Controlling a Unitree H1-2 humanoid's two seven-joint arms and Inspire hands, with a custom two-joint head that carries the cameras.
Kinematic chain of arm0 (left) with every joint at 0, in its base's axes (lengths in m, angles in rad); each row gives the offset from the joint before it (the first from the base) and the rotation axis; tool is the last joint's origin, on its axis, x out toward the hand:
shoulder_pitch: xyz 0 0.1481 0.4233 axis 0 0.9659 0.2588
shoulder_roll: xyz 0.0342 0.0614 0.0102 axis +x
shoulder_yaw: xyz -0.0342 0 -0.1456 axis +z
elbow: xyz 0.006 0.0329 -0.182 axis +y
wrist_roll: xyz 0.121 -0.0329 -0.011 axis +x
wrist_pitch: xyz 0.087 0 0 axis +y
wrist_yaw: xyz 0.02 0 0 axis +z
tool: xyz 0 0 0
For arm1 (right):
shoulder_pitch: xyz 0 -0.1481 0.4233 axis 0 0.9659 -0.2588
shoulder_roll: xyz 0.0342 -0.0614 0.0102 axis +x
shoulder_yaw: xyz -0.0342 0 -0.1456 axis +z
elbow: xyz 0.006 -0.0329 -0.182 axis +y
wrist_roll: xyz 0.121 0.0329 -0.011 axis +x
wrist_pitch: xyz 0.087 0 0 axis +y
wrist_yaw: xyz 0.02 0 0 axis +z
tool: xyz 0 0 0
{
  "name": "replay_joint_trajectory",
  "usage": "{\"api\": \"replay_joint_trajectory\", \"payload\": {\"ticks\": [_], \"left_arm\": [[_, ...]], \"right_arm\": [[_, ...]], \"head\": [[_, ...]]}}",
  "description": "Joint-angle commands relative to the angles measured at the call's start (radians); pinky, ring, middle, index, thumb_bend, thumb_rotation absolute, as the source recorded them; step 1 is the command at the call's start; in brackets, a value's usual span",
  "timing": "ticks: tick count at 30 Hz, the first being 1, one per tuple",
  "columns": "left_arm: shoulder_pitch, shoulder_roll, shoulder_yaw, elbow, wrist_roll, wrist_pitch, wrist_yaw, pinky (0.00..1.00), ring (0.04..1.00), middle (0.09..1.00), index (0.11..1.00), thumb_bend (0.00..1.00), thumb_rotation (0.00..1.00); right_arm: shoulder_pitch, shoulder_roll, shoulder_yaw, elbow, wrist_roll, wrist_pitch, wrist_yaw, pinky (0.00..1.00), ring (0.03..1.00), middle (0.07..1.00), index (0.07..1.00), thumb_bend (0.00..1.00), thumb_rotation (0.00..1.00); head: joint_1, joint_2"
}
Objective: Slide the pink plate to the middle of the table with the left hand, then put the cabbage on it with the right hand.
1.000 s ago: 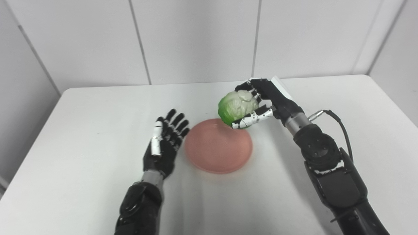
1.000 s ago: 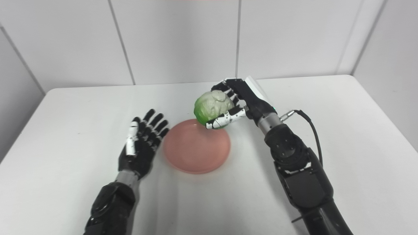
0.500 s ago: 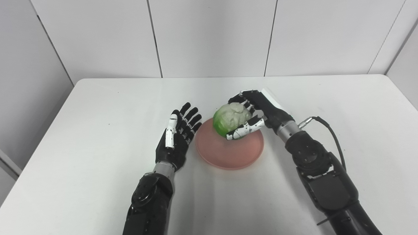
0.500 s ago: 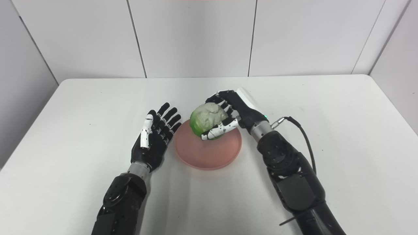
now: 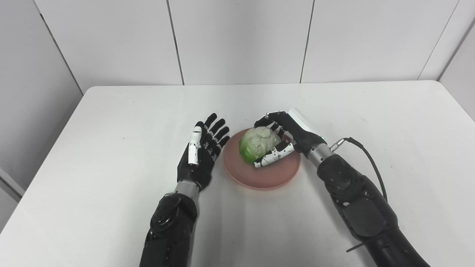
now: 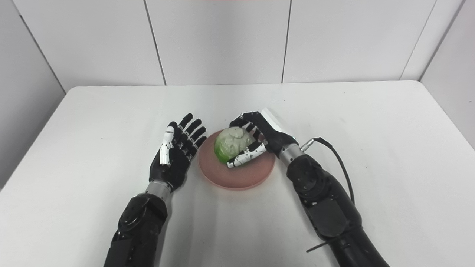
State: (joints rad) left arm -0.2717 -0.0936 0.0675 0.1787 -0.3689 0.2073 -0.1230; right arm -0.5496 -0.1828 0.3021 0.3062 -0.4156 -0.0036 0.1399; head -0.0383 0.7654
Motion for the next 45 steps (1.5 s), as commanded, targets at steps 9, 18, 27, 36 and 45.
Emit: {"api": "replay_joint_trajectory", "payload": {"ticks": [9, 18, 27, 36, 45], "left_arm": [[0.025, 0.000, 0.003, 0.023, 0.011, 0.084, 0.027, 0.90, 0.900, 0.905, 0.898, 0.34, 1.00], [0.026, 0.002, 0.000, 0.011, 0.022, 0.097, 0.035, 0.90, 0.898, 0.905, 0.899, 0.34, 1.00], [0.025, 0.003, 0.003, 0.012, 0.021, 0.094, 0.033, 0.90, 0.896, 0.906, 0.902, 0.33, 1.00], [0.025, 0.006, 0.002, 0.010, 0.021, 0.093, 0.030, 0.90, 0.902, 0.906, 0.901, 0.34, 1.00], [0.024, 0.008, 0.005, 0.012, 0.017, 0.093, 0.028, 0.90, 0.901, 0.908, 0.901, 0.33, 1.00]], "right_arm": [[-0.034, -0.021, 0.017, -0.016, -0.046, -0.119, -0.021, 0.32, 0.369, 0.436, 0.529, 0.52, 0.00], [-0.025, -0.031, 0.036, -0.038, -0.106, -0.105, -0.008, 0.41, 0.460, 0.470, 0.508, 0.53, 0.00], [-0.025, -0.045, 0.048, -0.082, -0.124, -0.079, 0.048, 0.55, 0.618, 0.658, 0.689, 0.88, 0.25], [-0.018, -0.056, 0.050, -0.169, -0.159, -0.014, 0.113, 0.73, 0.815, 0.880, 0.918, 0.98, 0.51], [-0.004, -0.068, 0.022, -0.214, -0.152, -0.021, 0.114, 0.79, 0.905, 0.972, 1.000, 1.00, 0.64]], "head": [[-0.018, 0.007], [-0.023, 0.008], [-0.033, 0.005], [-0.035, 0.003], [-0.040, 0.002]]}}
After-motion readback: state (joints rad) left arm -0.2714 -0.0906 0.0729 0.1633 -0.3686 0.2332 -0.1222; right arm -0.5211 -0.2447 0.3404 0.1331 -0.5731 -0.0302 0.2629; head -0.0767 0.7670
